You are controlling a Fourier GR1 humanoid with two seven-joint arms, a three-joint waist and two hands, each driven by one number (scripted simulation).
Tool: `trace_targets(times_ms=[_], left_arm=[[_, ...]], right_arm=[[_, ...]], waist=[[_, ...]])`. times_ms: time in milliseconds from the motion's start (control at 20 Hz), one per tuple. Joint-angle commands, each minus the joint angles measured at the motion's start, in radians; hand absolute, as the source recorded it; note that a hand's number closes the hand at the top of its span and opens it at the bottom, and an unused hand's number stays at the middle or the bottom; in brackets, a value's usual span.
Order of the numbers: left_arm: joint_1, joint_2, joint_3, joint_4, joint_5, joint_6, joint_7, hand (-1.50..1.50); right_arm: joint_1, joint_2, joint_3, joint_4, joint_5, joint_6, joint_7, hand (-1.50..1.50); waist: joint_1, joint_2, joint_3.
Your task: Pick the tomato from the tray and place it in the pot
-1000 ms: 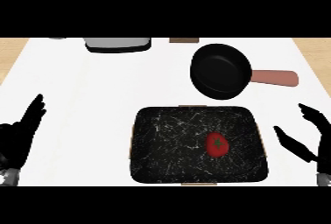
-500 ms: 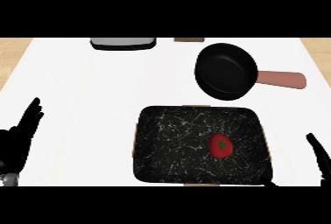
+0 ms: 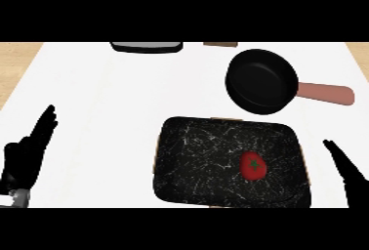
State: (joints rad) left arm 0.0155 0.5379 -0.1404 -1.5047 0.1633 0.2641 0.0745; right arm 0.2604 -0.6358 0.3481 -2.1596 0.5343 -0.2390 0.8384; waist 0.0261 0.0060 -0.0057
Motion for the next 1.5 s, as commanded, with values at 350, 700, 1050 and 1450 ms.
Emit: trace_targets(times_ms=[350, 700, 1050, 1450], left_arm=[[-0.038, -0.031, -0.014, -0.004, -0.026, 0.002, 0.035, 0.00], [-0.037, -0.034, 0.019, 0.028, -0.035, -0.010, 0.018, 0.00], [-0.014, -0.030, 0.033, 0.009, -0.038, -0.022, 0.034, 0.00], [-0.003, -0.087, 0.024, 0.035, -0.082, 0.003, -0.002, 0.00]], right_arm=[[-0.410, 0.101, 0.091, 0.101, -0.274, 0.408, 0.499, -1.50], [-0.562, 0.181, 0.147, 0.283, -0.310, 0.434, 0.532, -1.50], [-0.656, 0.233, 0.167, 0.478, -0.293, 0.453, 0.525, -1.50], [-0.647, 0.292, 0.183, 0.570, -0.269, 0.441, 0.515, -1.50]], waist=[[0.012, 0.000, 0.003], [-0.006, -0.003, 0.004], [-0.005, -0.004, 0.005], [-0.020, -0.005, 0.005]])
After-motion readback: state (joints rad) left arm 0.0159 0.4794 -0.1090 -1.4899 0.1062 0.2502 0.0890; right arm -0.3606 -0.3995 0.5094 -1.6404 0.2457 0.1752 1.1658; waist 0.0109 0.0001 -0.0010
